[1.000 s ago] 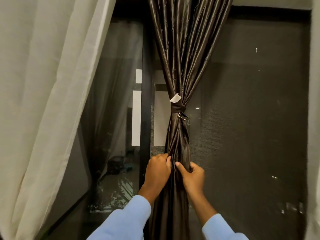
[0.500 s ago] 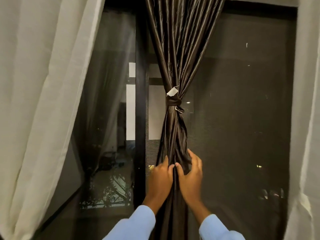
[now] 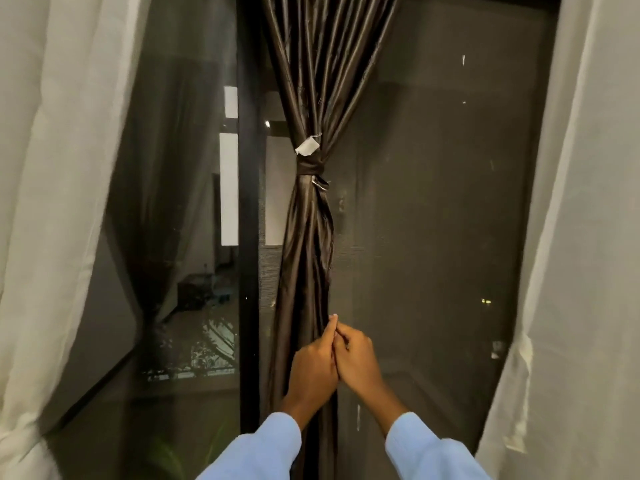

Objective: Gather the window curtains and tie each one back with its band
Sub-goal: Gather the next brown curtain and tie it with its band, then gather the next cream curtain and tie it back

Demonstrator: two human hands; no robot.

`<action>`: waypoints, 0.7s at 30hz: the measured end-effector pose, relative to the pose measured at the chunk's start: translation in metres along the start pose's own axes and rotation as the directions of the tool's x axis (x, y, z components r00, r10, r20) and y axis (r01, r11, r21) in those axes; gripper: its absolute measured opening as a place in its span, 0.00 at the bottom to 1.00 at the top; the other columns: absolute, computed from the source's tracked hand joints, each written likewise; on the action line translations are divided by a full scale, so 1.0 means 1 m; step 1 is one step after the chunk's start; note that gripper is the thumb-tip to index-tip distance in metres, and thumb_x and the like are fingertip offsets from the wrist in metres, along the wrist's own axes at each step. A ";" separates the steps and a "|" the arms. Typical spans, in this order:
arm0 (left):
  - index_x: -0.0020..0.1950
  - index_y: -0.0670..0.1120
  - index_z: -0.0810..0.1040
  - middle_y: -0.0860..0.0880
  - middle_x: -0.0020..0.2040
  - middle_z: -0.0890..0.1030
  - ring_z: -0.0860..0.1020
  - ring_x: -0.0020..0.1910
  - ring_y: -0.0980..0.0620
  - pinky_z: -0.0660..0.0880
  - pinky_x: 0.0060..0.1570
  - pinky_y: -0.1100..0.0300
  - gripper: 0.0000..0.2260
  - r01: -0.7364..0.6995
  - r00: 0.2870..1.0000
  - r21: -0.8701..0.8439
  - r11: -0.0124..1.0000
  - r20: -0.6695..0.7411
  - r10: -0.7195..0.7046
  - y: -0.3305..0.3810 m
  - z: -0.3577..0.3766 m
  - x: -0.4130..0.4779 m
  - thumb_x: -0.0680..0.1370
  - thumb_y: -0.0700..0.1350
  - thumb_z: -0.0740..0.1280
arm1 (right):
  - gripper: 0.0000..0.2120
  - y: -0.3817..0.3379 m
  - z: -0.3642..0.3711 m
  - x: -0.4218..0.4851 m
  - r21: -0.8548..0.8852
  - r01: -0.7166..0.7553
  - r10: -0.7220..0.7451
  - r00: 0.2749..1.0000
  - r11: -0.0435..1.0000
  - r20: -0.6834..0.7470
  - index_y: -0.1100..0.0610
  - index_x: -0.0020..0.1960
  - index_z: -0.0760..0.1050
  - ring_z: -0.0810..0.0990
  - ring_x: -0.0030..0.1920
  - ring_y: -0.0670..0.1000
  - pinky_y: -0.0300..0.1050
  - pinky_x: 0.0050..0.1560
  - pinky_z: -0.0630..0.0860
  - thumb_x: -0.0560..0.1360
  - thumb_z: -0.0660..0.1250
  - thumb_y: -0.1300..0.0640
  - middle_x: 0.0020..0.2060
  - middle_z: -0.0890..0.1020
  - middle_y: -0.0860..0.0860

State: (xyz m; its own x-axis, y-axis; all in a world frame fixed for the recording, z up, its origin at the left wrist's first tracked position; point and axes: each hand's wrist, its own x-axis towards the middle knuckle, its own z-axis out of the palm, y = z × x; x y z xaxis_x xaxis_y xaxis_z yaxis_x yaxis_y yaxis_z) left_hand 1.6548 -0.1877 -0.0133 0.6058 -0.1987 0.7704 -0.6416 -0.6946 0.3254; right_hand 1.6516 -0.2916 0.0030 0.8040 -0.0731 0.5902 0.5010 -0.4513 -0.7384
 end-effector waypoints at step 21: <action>0.71 0.49 0.70 0.47 0.60 0.79 0.79 0.54 0.47 0.77 0.55 0.55 0.22 -0.055 0.966 -0.240 0.969 0.234 0.112 0.240 0.173 -0.055 0.77 0.42 0.64 | 0.09 0.109 -0.264 -0.137 -0.128 -0.256 0.237 0.960 0.958 -0.147 0.60 0.55 0.79 0.80 0.44 0.43 0.27 0.42 0.73 0.81 0.60 0.62 0.46 0.83 0.51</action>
State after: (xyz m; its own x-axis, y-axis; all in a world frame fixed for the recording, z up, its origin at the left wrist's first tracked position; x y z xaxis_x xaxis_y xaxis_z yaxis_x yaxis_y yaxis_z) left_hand 1.5487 -0.4627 -0.0723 0.6230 -0.4315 0.6525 -0.7679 -0.4966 0.4047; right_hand 1.5114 -0.5658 -0.0724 0.8439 -0.3073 0.4398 0.2335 -0.5276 -0.8168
